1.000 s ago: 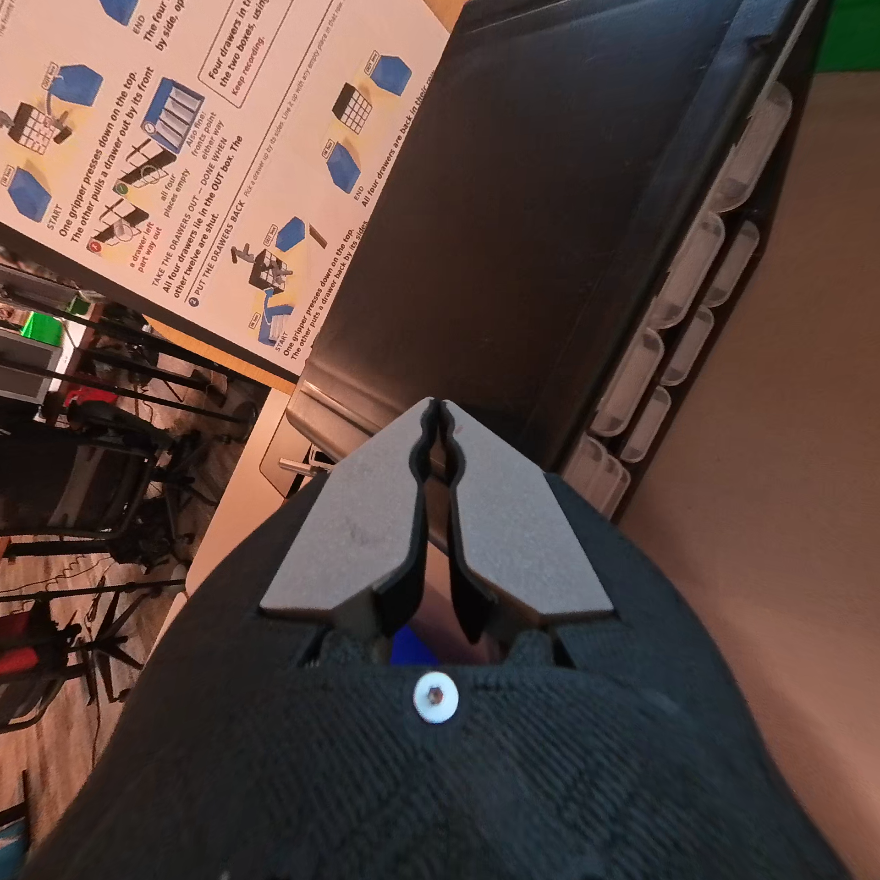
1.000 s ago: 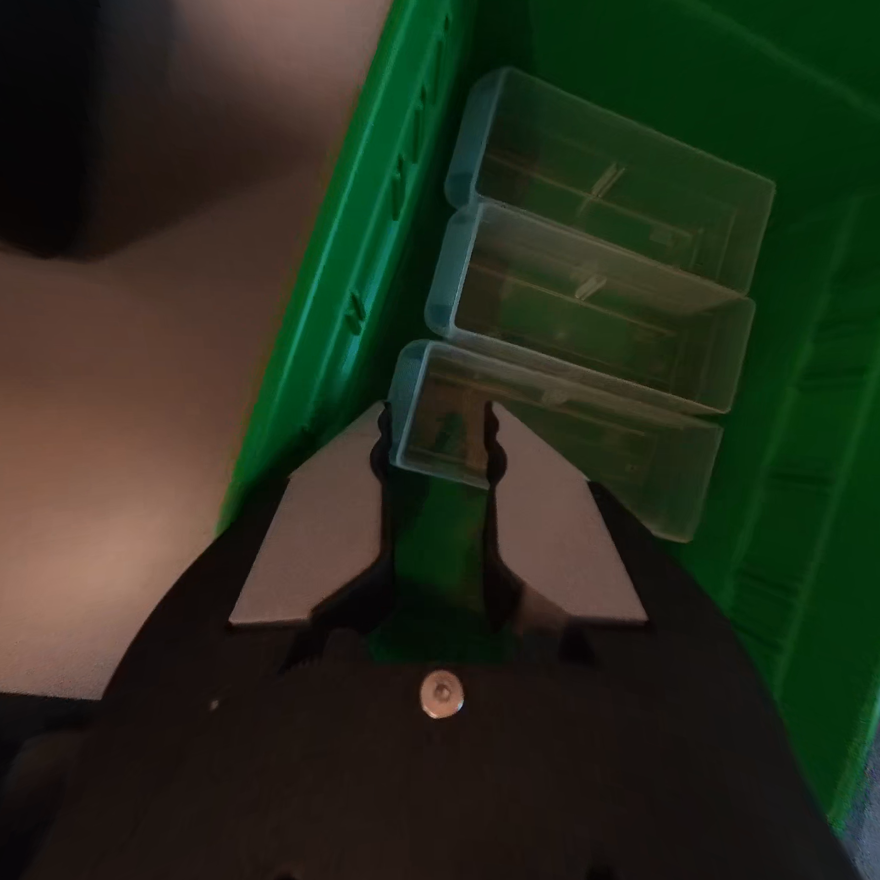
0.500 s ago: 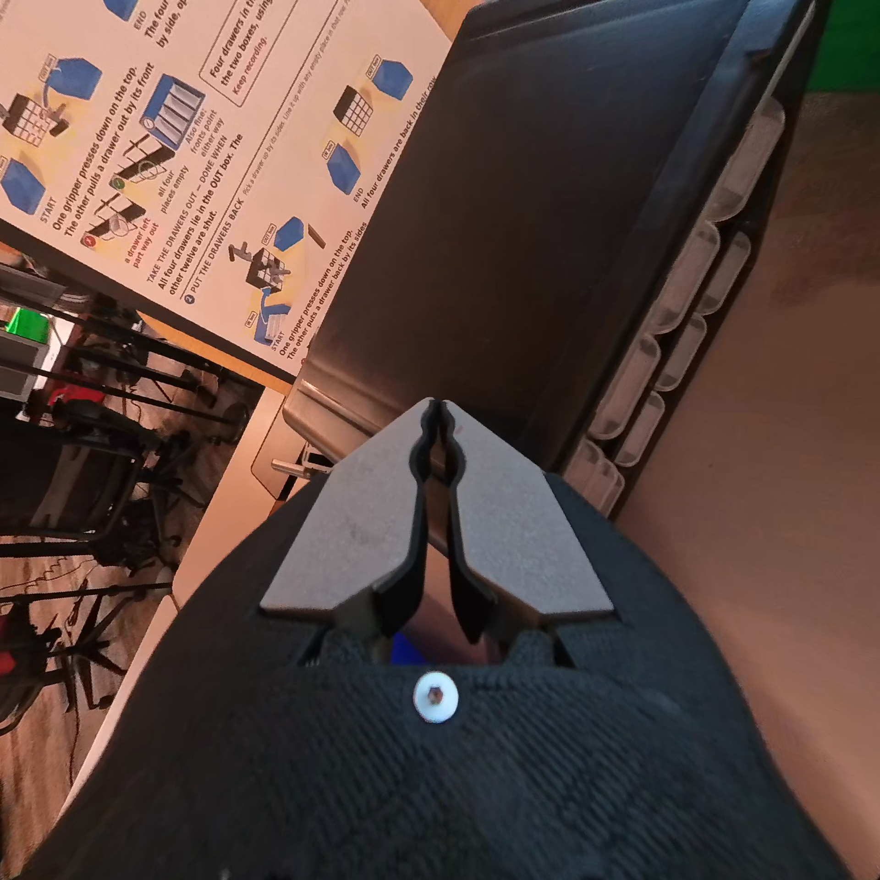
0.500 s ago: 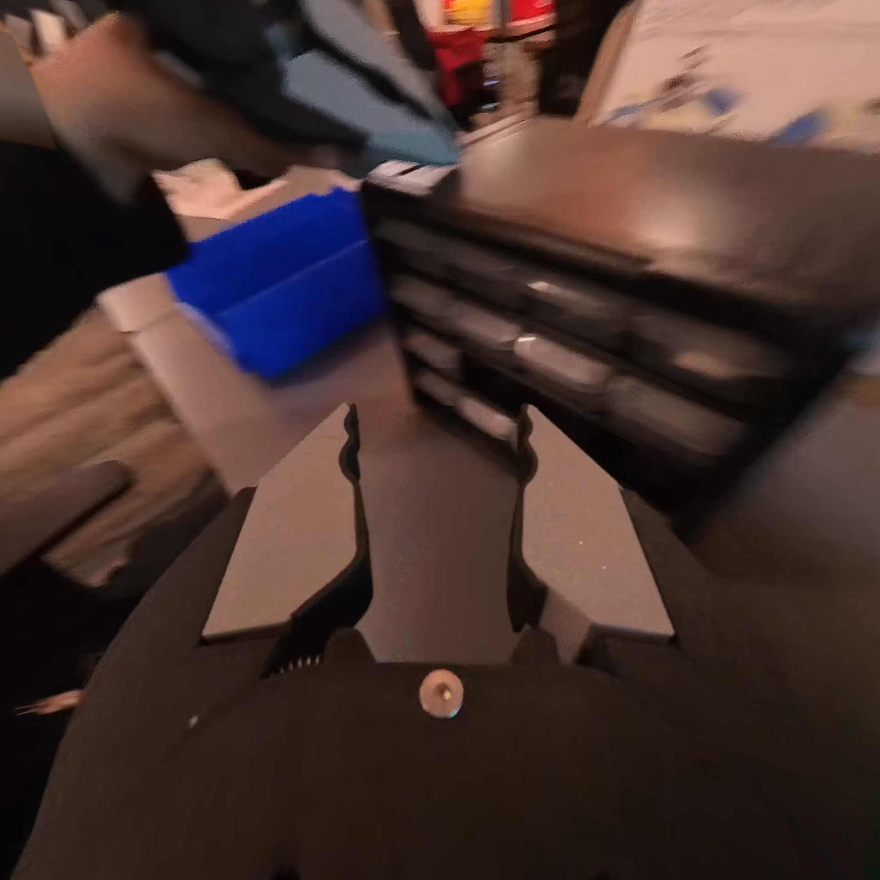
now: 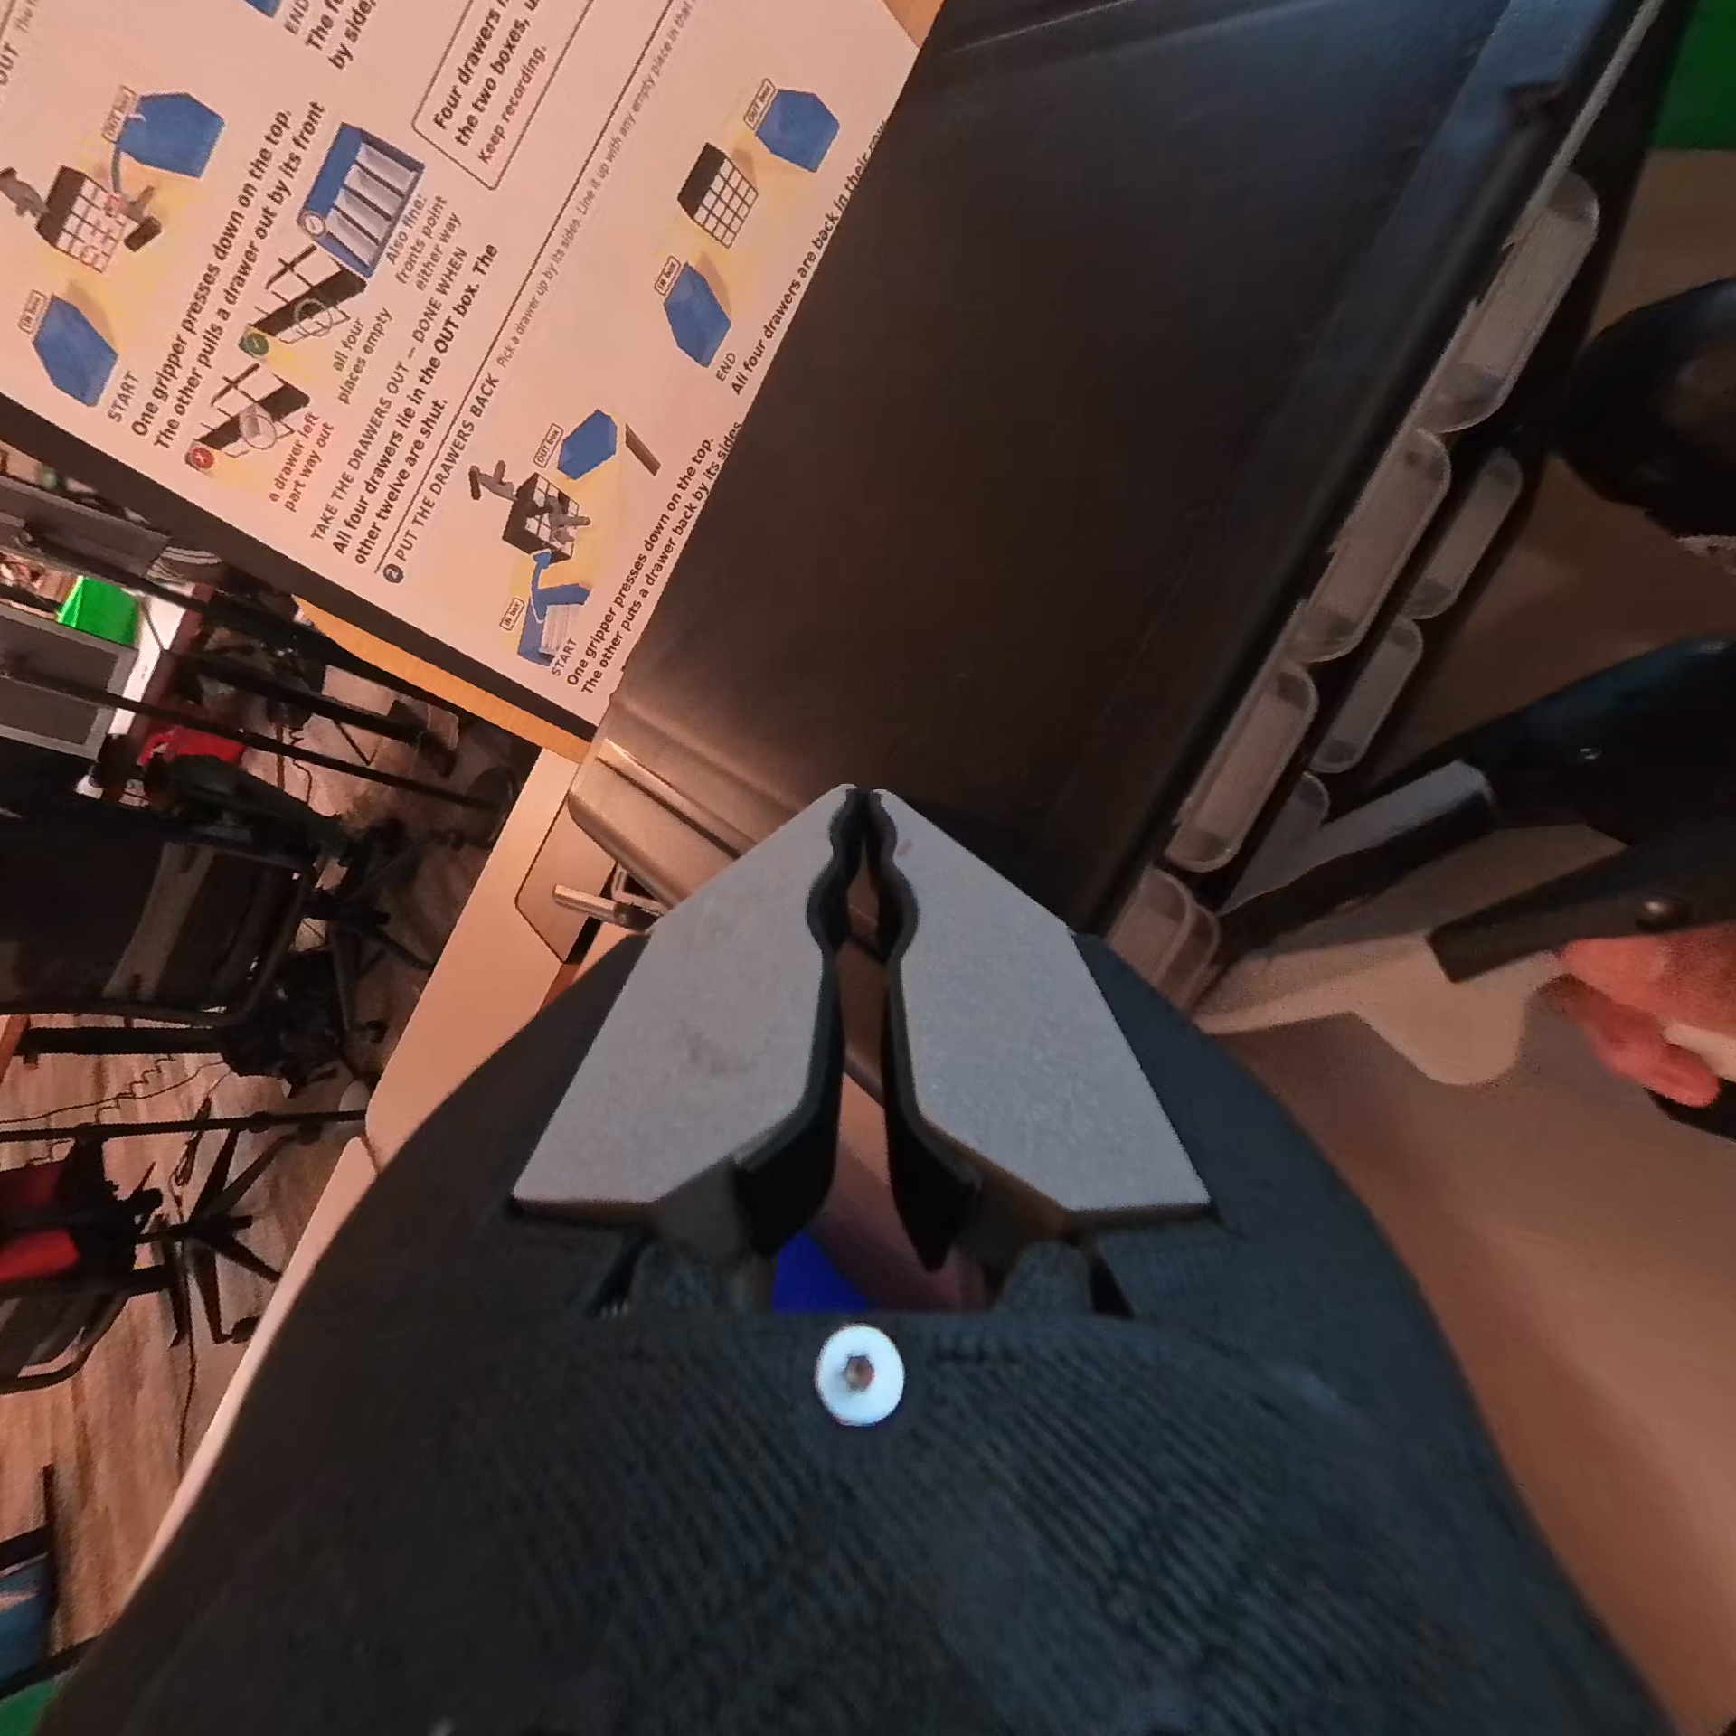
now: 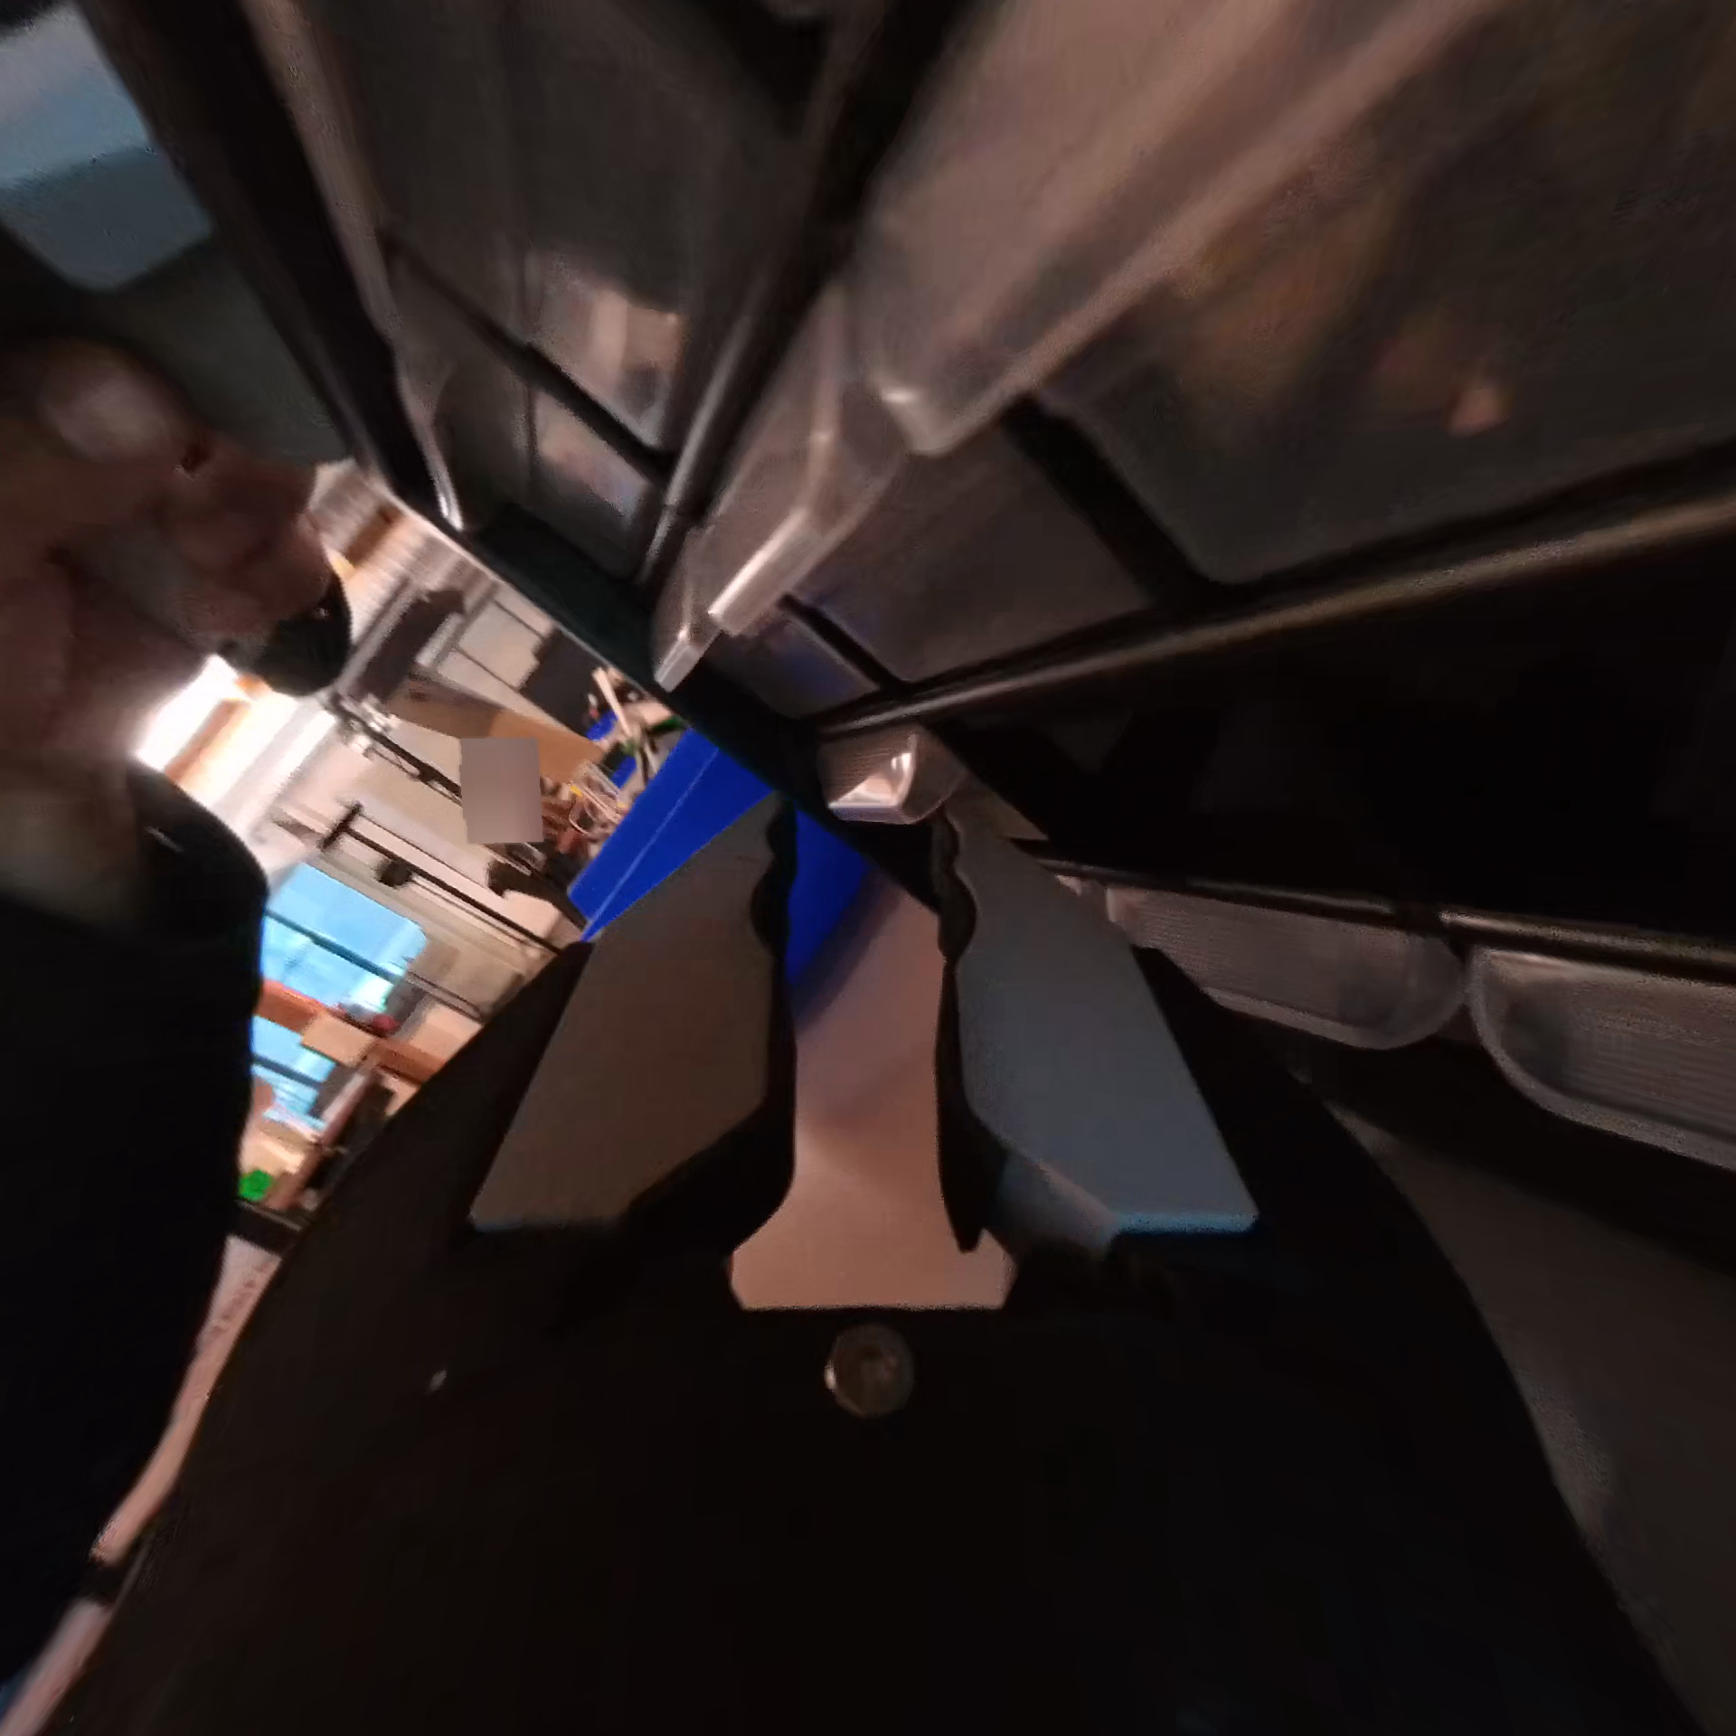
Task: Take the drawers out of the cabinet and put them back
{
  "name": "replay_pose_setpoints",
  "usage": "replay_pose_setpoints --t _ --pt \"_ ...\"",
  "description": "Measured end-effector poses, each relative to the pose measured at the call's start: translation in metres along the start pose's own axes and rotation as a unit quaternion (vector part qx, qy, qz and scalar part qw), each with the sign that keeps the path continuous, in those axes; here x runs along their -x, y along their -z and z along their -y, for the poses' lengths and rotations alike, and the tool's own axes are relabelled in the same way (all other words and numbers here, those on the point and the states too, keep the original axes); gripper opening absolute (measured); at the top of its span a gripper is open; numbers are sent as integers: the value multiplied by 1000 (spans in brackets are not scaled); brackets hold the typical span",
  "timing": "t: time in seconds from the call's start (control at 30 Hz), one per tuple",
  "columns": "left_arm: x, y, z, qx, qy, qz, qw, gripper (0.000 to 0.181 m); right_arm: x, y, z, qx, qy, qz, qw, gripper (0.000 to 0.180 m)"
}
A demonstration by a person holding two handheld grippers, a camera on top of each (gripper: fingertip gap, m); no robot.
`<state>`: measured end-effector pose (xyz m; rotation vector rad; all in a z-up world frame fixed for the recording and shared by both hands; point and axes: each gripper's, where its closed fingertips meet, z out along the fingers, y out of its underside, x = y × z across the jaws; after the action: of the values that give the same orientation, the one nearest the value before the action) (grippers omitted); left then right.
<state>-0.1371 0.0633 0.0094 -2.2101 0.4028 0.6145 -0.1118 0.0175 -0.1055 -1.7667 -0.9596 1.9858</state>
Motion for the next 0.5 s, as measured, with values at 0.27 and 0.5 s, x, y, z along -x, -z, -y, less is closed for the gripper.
replay_pose_setpoints --t 0.27,0.5 --pt "0 0 0 2 -9 10 1000 0 -9 1 -5 -11 -40 0 999 18" --pt "0 0 0 3 -1 8 1000 0 -1 -2 1 -22 -60 42 997 7"
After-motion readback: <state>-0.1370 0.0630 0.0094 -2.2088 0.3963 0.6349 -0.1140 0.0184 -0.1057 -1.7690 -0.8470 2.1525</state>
